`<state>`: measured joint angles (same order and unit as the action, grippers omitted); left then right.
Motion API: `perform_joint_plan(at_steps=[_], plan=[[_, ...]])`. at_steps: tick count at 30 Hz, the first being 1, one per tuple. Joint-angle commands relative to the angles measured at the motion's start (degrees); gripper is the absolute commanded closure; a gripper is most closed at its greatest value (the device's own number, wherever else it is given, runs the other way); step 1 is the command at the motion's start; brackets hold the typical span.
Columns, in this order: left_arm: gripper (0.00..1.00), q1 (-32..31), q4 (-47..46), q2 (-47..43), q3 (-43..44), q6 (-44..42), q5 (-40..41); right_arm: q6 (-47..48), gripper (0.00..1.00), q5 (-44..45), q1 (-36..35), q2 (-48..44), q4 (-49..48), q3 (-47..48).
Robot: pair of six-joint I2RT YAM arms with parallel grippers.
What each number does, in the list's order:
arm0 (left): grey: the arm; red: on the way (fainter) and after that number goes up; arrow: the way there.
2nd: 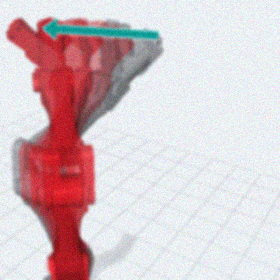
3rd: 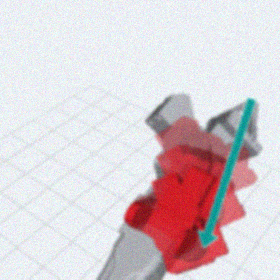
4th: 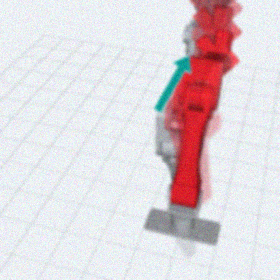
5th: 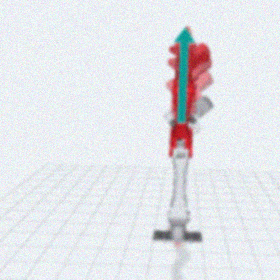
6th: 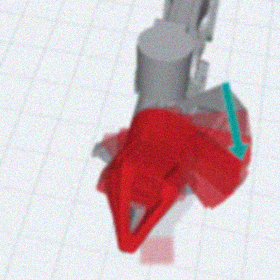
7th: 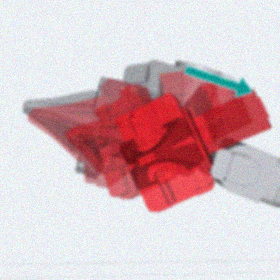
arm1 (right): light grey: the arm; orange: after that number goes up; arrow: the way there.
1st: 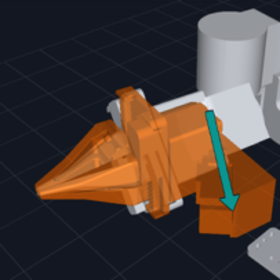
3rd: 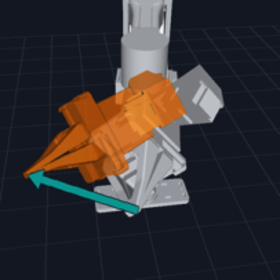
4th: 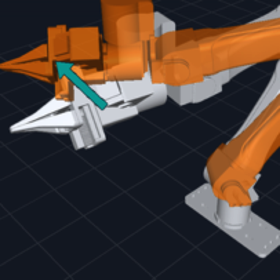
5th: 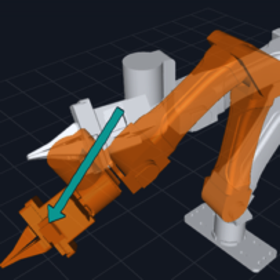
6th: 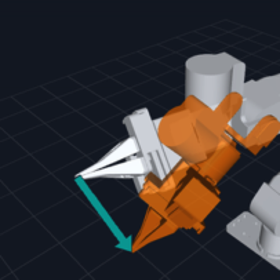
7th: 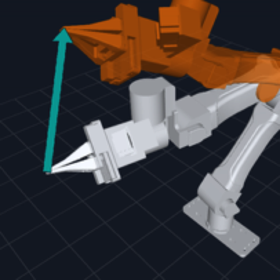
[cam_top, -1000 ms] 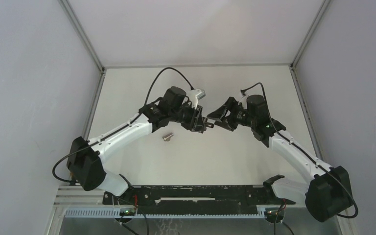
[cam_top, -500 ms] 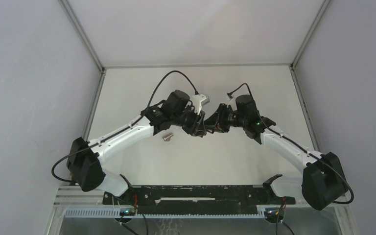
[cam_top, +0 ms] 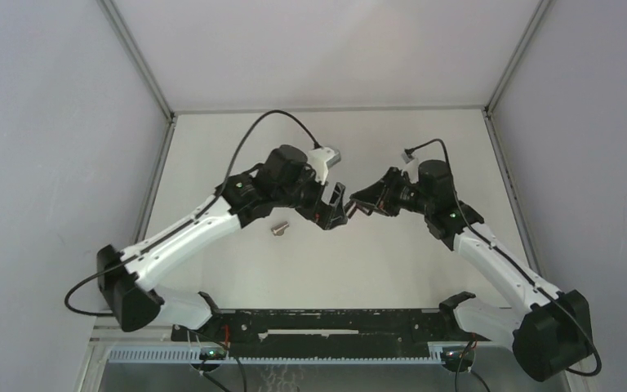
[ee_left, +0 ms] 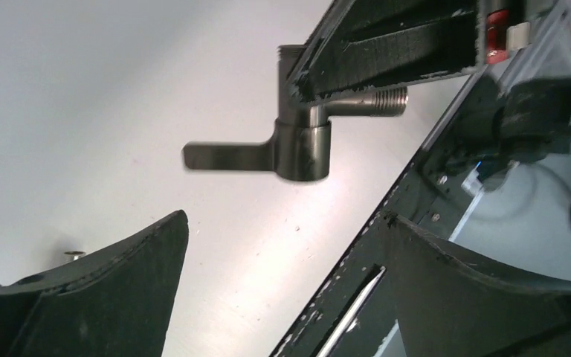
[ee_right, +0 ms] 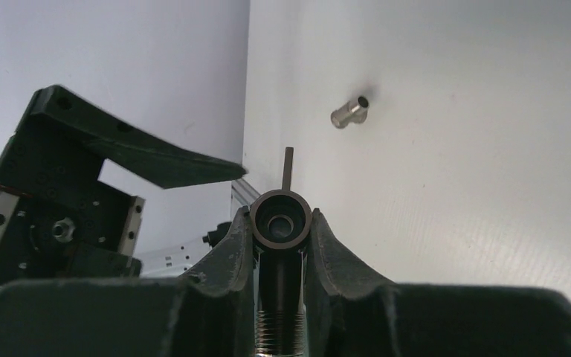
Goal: Install the water faucets
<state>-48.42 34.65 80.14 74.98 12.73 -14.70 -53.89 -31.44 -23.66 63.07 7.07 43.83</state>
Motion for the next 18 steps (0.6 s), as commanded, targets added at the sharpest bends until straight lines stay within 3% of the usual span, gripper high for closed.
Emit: perform_joint_plan(at_steps=[1,3,5,7,9,11,13,18], plan=[[0.00,0.06,-4.50,-12.01,-2.46,9.21,8.99,-0.16,1.00,2.40,1.73,-6.60,-5.13,-1.44],[0.00,0.30,-12.49,-17.27,-9.50,16.24,12.13,-2.01,1.00,4.68,1.87,-9.85,-9.62,-4.38],[0.00,0.82,-22.32,-22.58,-19.06,22.89,10.41,-4.73,1.00,7.92,1.53,-13.48,-15.87,-8.14],[0.00,1.37,-27.10,-24.51,-22.39,28.16,9.20,-7.03,1.00,10.41,0.93,-15.44,-22.24,-11.76],[0.01,3.93,-27.91,-24.17,-23.50,31.75,4.16,-9.17,1.00,12.52,0.30,-17.29,-29.16,-14.64],[0.04,5.50,-35.92,-23.93,-26.79,35.57,-2.34,-10.41,1.00,15.28,-1.08,-18.48,-35.58,-18.08],[0.04,5.79,-44.16,-23.76,-29.14,38.52,-4.78,-10.35,1.00,18.90,-3.42,-19.37,-41.44,-20.59],[0.06,5.97,-49.12,-17.71,-28.04,42.67,-9.88,-8.31,1.00,24.98,-8.68,-20.36,-52.81,-23.98]])
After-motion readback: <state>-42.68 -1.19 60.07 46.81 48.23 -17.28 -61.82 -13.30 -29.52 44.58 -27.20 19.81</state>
